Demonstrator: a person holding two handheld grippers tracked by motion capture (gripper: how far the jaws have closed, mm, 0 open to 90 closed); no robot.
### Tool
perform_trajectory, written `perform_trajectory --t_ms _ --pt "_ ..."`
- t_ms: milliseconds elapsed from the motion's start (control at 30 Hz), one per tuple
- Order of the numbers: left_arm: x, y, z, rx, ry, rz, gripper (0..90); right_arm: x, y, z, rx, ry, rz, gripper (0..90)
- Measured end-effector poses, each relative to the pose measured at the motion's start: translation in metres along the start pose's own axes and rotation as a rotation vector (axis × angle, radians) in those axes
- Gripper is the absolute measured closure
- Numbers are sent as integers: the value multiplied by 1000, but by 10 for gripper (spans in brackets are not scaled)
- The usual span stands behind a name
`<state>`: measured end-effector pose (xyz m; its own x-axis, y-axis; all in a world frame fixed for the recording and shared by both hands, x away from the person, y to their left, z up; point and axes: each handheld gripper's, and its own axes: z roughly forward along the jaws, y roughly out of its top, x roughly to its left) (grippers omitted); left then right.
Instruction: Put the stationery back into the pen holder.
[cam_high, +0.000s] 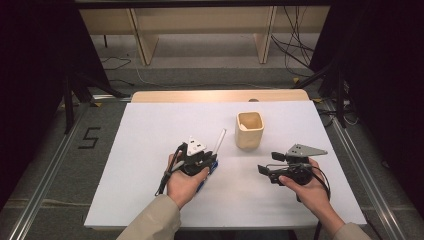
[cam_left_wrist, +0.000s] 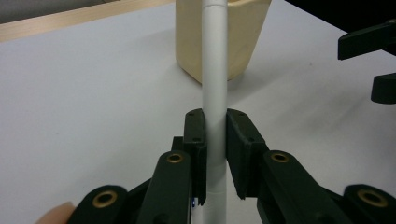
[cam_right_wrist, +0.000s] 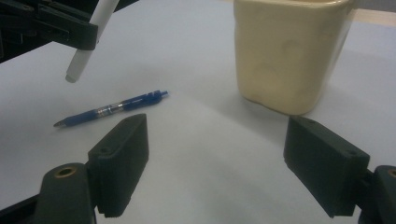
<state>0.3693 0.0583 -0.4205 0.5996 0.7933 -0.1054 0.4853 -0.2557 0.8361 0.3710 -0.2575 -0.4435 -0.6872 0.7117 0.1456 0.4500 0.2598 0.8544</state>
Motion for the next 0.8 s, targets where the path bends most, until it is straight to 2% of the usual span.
perform_trajectory --t_ms 367,633,800 --pt "-13 -1 3 -16 -18 25 786 7 8 3 -34 11 13 241" --pt "-21 -1 5 -39 -27 42 786 13 19 8 -103 16 44 268" --pt "-25 -3 8 -40 -34 50 785 18 25 12 -115 25 53 273"
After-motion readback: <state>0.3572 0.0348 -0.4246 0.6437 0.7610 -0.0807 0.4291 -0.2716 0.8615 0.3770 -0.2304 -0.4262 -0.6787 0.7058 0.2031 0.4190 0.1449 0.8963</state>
